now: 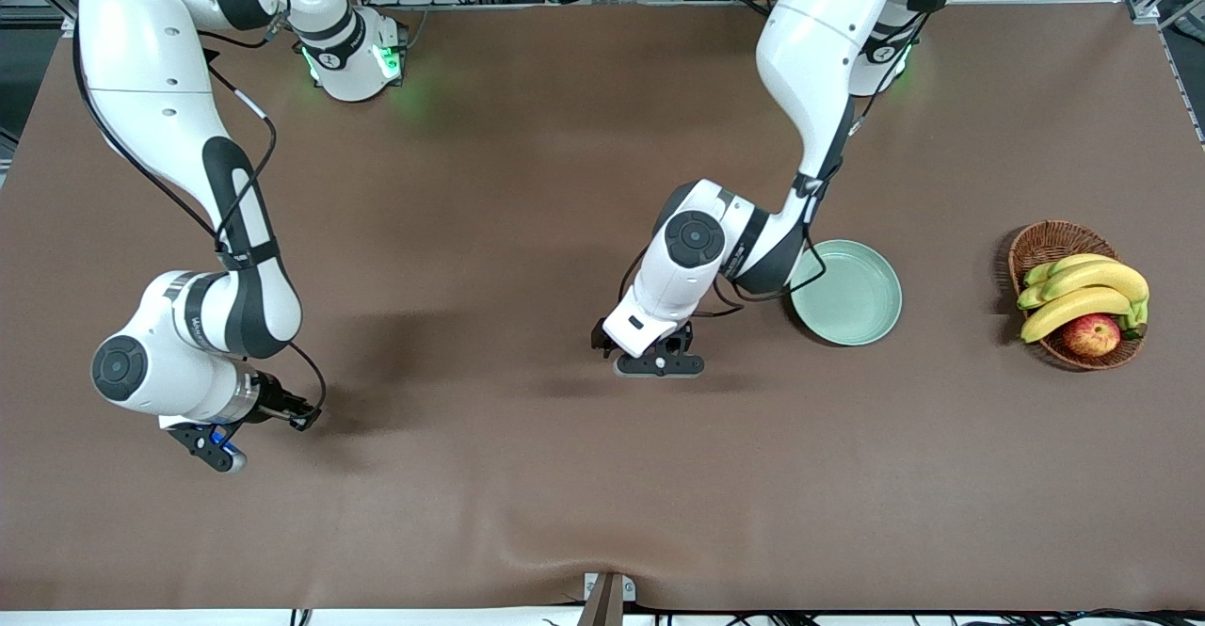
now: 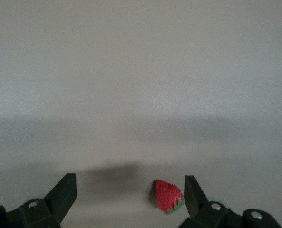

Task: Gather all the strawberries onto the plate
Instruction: 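Close the left gripper on the strawberry set down mid-table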

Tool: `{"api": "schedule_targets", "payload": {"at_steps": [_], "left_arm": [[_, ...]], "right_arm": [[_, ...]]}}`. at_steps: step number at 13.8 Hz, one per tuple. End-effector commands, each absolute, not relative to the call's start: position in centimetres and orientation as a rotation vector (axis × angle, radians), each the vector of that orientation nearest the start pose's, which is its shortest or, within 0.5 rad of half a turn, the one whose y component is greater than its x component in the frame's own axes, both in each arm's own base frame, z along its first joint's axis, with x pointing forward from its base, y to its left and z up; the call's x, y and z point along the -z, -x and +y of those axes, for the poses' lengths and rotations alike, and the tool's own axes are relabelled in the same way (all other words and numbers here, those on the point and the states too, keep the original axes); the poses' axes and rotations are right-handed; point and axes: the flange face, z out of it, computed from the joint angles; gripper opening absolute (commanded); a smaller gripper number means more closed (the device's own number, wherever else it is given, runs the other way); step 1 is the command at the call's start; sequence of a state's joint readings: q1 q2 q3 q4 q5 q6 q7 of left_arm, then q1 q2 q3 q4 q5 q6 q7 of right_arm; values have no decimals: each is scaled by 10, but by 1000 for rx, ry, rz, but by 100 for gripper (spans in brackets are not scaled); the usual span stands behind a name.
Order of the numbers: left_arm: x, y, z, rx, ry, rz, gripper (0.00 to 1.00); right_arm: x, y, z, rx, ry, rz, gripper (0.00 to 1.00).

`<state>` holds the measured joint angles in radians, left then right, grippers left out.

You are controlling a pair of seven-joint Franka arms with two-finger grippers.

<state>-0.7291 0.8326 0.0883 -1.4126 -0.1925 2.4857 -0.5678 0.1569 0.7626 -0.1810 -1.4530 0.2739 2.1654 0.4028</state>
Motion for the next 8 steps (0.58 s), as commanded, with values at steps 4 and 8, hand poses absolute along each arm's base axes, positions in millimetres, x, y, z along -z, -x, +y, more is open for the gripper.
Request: {"api": "schedule_targets", "payload": {"at_steps": [4, 8], "left_arm": [[-214, -577, -495, 320, 3352, 6, 100], [-202, -566, -507, 326, 3351, 51, 100]], "right_arm": [[-265, -724, 46, -147, 2898, 715, 6], [-283, -728, 55, -173, 2898, 613, 6]]}}
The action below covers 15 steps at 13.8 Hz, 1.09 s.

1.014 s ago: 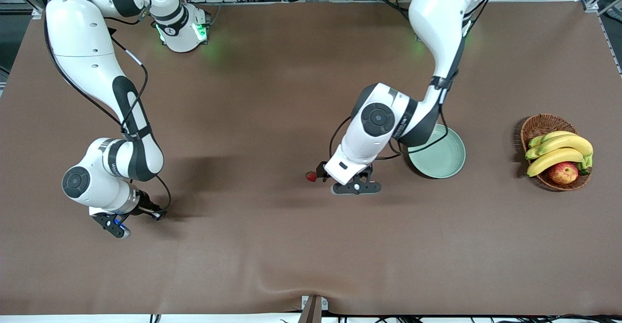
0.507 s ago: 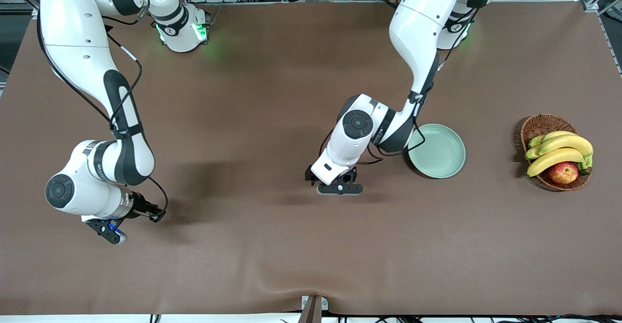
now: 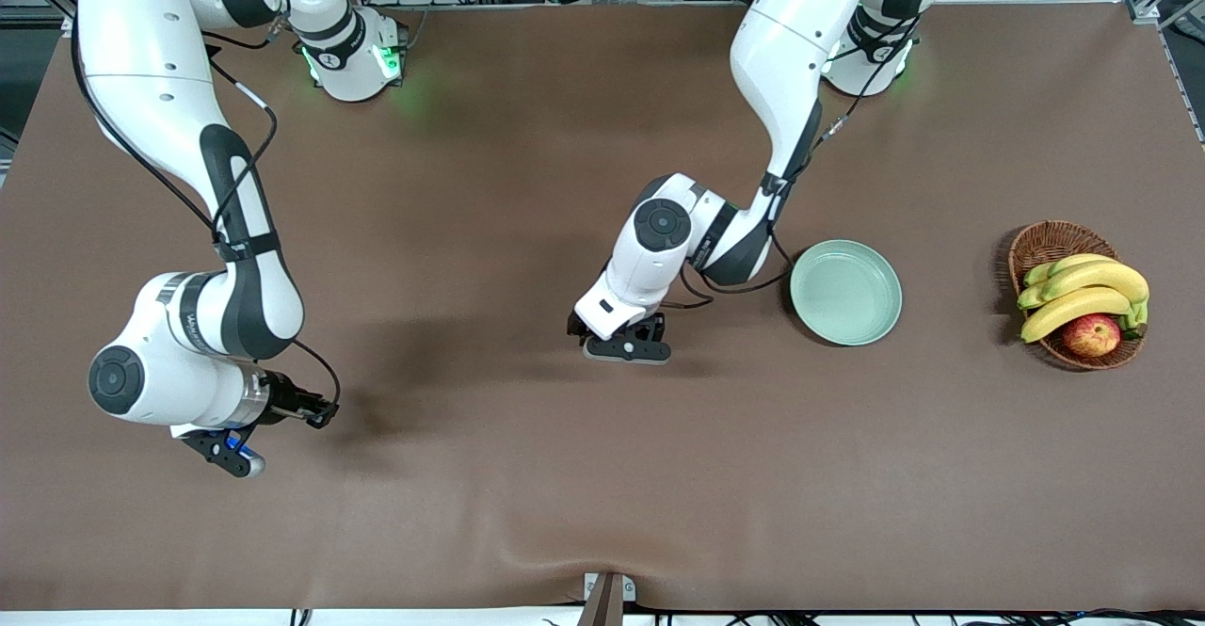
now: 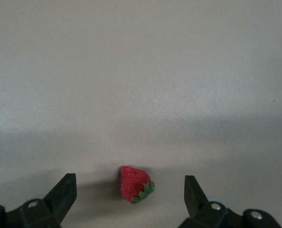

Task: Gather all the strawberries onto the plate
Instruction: 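Close the left gripper on the strawberry set down mid-table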

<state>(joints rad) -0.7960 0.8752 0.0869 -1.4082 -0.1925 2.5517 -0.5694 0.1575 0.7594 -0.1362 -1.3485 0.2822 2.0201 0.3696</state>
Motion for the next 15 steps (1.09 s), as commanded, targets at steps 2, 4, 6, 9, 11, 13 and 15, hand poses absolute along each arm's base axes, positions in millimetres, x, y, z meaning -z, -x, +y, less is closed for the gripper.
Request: {"api": "schedule_targets", "payload": {"at_steps": [2, 4, 6, 9, 11, 13, 15], "left_arm": [[-192, -558, -512, 313, 3345, 73, 98], [-188, -559, -511, 315, 3338, 91, 92], [-183, -559, -511, 334, 3342, 87, 90], [-173, -560, -510, 370, 3341, 105, 80], [-170, -560, -509, 380, 3342, 102, 79], [-173, -561, -510, 384, 3344, 102, 74], [-177, -560, -511, 393, 3347, 101, 71]], "right_arm": [[-283, -728, 64, -177, 2892, 596, 6], [-284, -728, 66, -175, 2889, 593, 6], [-284, -728, 67, -175, 2889, 593, 6], [-284, -728, 67, -175, 2889, 593, 7], [-284, -728, 67, -175, 2889, 593, 7], [-284, -728, 67, -175, 2889, 593, 7], [-284, -728, 67, -175, 2889, 593, 7]]}}
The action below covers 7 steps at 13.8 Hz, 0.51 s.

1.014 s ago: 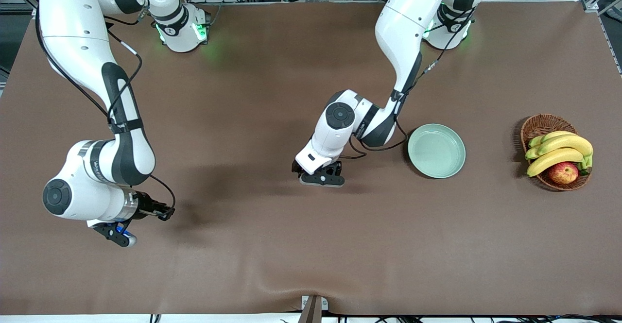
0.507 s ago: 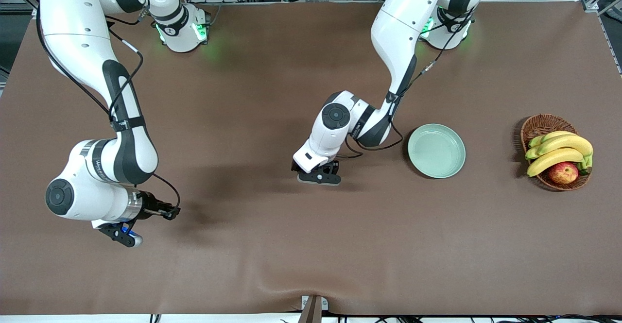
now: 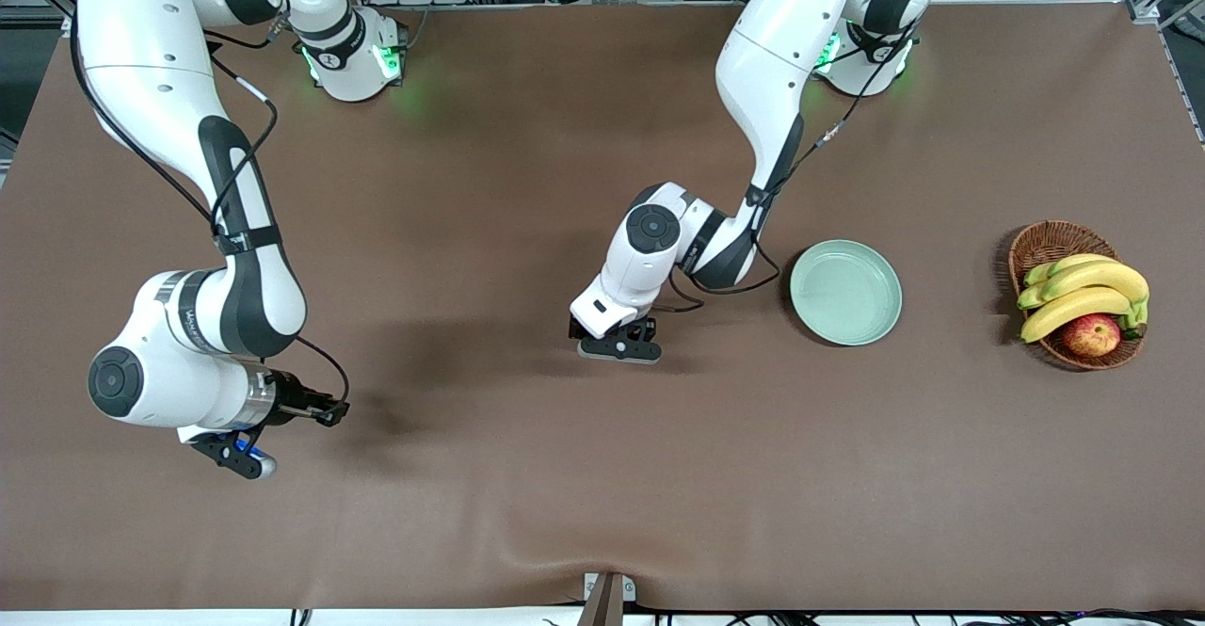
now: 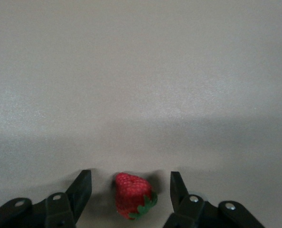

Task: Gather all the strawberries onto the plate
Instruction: 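Close the left gripper on the strawberry set down mid-table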

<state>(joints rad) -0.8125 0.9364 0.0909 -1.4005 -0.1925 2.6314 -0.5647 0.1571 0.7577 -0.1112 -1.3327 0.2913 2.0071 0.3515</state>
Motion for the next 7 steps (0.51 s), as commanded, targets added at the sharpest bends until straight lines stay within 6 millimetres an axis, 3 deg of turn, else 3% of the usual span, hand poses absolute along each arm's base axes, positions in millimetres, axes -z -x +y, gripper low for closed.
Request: {"api": "schedule_targets", "payload": {"at_steps": [1, 3, 7], "left_arm": [[-180, -561, -512, 397, 3348, 100, 71], [-183, -560, -513, 404, 3350, 105, 61], [-180, -556, -516, 394, 3347, 117, 59]], "right_arm": [[-284, -728, 67, -175, 2889, 593, 7], [-284, -728, 68, -175, 2889, 593, 7], [-284, -728, 68, -175, 2889, 593, 7]]}}
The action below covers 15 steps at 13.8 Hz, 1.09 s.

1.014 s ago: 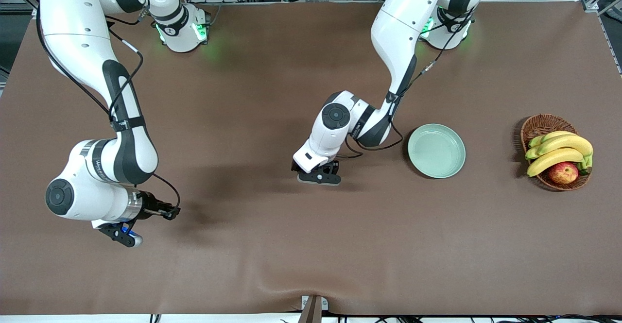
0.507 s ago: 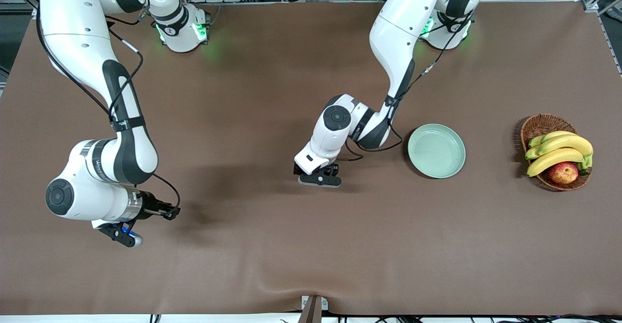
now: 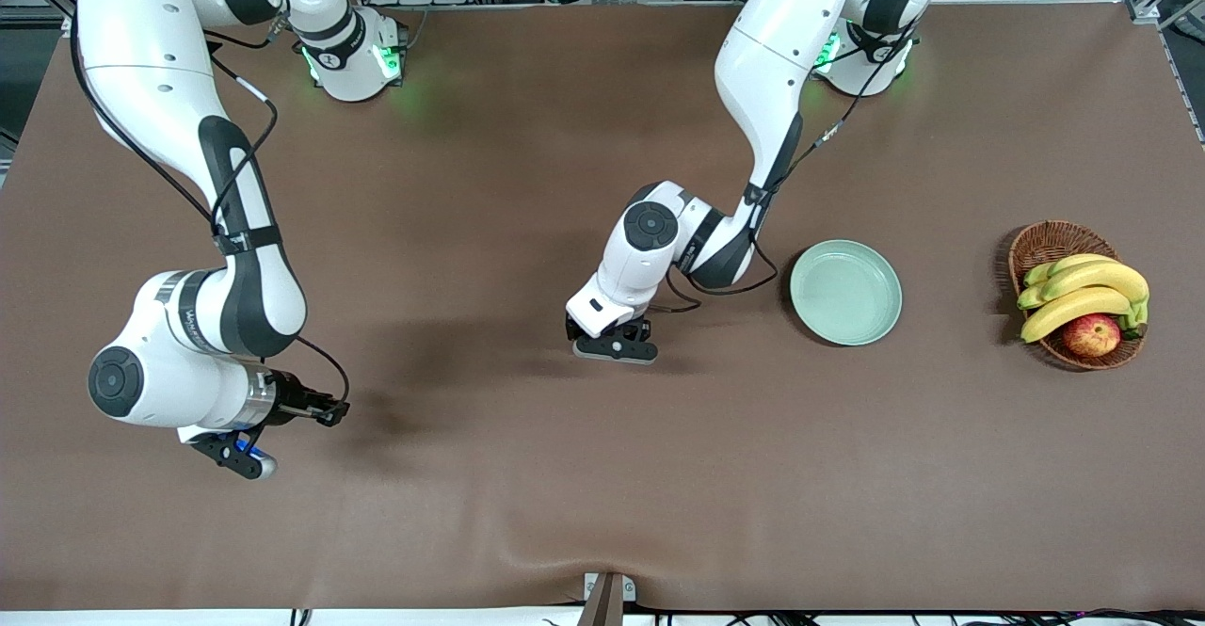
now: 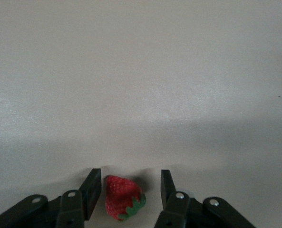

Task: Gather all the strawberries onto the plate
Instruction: 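Close the left gripper on the strawberry set down mid-table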

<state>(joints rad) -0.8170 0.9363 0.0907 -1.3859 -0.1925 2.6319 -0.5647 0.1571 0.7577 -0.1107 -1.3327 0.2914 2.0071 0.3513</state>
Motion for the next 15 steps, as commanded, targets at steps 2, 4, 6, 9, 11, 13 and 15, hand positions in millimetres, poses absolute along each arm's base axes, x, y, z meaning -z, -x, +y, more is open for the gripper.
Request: {"api": "schedule_targets", "payload": {"at_steps": [2, 4, 6, 9, 11, 13, 15], "left_arm": [[-178, -552, -519, 386, 3346, 125, 58], [-177, -551, -518, 383, 3343, 132, 41], [-177, -554, -515, 390, 3335, 183, 30], [-177, -554, -515, 379, 3333, 186, 4], [-192, -560, -508, 351, 3320, 186, 1], [-215, -574, -492, 308, 3308, 185, 1], [-243, -588, -469, 246, 3298, 122, 1]], "right_arm": [[-284, -728, 68, -175, 2889, 593, 7], [-284, -728, 69, -176, 2890, 591, 7], [-284, -728, 69, -176, 2889, 593, 7], [-284, -728, 69, -176, 2889, 593, 7], [-284, -728, 69, -176, 2889, 593, 7], [-284, -728, 70, -176, 2889, 596, 7], [-284, -728, 70, -177, 2889, 598, 7]]}}
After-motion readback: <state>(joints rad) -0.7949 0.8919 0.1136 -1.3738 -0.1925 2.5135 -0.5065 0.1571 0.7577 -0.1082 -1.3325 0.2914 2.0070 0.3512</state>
